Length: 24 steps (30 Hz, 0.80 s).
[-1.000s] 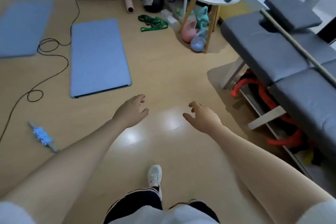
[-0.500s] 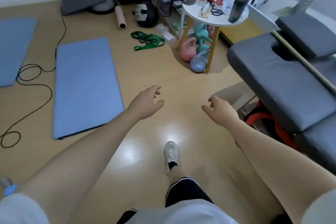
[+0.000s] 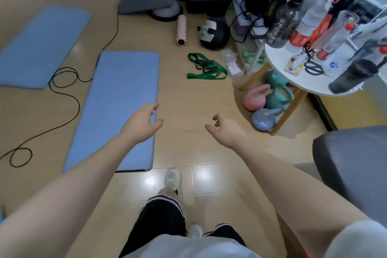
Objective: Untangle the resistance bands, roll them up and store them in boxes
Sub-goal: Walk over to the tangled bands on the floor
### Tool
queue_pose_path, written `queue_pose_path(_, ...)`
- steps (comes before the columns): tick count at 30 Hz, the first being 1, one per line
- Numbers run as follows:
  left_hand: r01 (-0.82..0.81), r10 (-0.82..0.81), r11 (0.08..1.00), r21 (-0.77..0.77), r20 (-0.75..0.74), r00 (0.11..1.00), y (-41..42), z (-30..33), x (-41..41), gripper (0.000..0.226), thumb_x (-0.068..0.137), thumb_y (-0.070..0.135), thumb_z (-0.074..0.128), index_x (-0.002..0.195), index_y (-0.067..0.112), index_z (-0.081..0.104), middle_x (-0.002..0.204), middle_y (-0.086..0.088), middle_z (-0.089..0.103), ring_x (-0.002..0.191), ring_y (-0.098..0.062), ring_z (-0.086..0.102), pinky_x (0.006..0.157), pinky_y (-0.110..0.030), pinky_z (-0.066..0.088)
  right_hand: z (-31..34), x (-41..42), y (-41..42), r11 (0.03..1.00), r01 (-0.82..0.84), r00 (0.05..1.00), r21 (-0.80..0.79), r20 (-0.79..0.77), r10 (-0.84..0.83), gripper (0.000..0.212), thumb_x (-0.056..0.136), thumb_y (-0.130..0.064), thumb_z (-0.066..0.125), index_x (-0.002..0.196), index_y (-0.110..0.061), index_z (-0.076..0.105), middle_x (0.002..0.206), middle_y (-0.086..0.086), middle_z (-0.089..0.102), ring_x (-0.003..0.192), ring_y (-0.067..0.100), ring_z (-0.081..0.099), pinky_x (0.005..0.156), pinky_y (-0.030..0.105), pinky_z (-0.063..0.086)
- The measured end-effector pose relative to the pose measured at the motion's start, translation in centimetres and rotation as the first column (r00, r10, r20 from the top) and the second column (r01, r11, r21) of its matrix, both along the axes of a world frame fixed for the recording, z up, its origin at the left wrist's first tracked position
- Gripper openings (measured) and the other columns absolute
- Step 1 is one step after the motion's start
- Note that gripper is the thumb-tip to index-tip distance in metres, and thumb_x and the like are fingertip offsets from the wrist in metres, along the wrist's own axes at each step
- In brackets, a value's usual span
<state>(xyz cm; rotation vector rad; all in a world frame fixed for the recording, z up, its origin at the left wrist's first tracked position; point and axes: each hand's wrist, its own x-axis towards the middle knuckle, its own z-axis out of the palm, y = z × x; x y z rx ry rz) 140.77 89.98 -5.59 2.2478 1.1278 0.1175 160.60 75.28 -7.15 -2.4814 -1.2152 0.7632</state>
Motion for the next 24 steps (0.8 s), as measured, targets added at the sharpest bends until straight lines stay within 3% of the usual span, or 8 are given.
queue_pose_path(3, -0.055, 0.055, 0.998, 0.015, -0.013, 0.998, 7.2, -0.9, 2.4, 0.052, 0.091, 0.024, 0.052, 0.139, 0.012, 0.035, 0.140, -0.003, 0.043, 0.124, -0.019, 0.046, 0.095, -0.034, 0.038, -0.6, 2.8, 7.8, 0.997, -0.074, 0.997, 0.033, 0.022, 0.073, 0.049, 0.091, -0.041, 0.047, 0.129, -0.012, 0.044, 0.114, 0.007, 0.061, 0.108, 0.027, 0.055, 0.081, 0.034, 0.045)
queue_pose_path(8, -0.016, 0.014, 1.000, -0.017, -0.062, 0.998, 18.3, -2.0, 8.2, 0.053, 0.092, 0.021, 0.051, 0.141, 0.009, 0.033, 0.141, -0.005, 0.042, 0.125, -0.021, 0.044, 0.096, -0.029, 0.035, -1.7, 9.0, 19.6, 0.995, -0.104, 0.994, -0.009, 0.042, 0.104, 0.047, 0.091, -0.043, 0.046, 0.128, -0.014, 0.043, 0.114, 0.007, 0.060, 0.105, 0.027, 0.056, 0.084, 0.040, 0.048)
queue_pose_path(11, 0.010, -0.015, 0.998, -0.061, -0.082, 0.997, 24.2, -2.2, 11.8, 0.054, 0.092, 0.023, 0.051, 0.141, 0.010, 0.032, 0.141, -0.005, 0.043, 0.125, -0.020, 0.044, 0.098, -0.031, 0.036, -1.2, 13.6, 24.8, 0.997, -0.072, 0.996, -0.034, 0.053, 0.074, 0.047, 0.091, -0.041, 0.046, 0.128, -0.013, 0.043, 0.115, 0.008, 0.060, 0.107, 0.028, 0.055, 0.084, 0.038, 0.047)
queue_pose_path(18, 0.158, -0.166, 0.982, -0.107, -0.068, 0.984, 37.2, -2.5, 24.6, 0.056, 0.090, 0.022, 0.053, 0.140, 0.009, 0.032, 0.141, -0.008, 0.042, 0.127, -0.022, 0.042, 0.101, -0.029, 0.035, -1.4, 26.3, 34.5, 0.986, 0.164, 0.986, -0.041, 0.026, -0.163, 0.046, 0.091, -0.040, 0.047, 0.128, -0.011, 0.044, 0.115, 0.009, 0.061, 0.106, 0.028, 0.056, 0.085, 0.035, 0.046)
queue_pose_path(24, 0.240, -0.245, 0.965, -0.108, -0.034, 0.969, 47.2, -4.4, 36.0, 0.058, 0.090, 0.020, 0.054, 0.142, 0.010, 0.030, 0.142, -0.008, 0.042, 0.127, -0.021, 0.043, 0.102, -0.028, 0.033, -3.5, 36.5, 44.7, 0.979, 0.161, 0.986, -0.128, 0.056, -0.155, 0.049, 0.092, -0.043, 0.043, 0.130, -0.013, 0.041, 0.122, 0.007, 0.057, 0.107, 0.027, 0.055, 0.085, 0.036, 0.048)
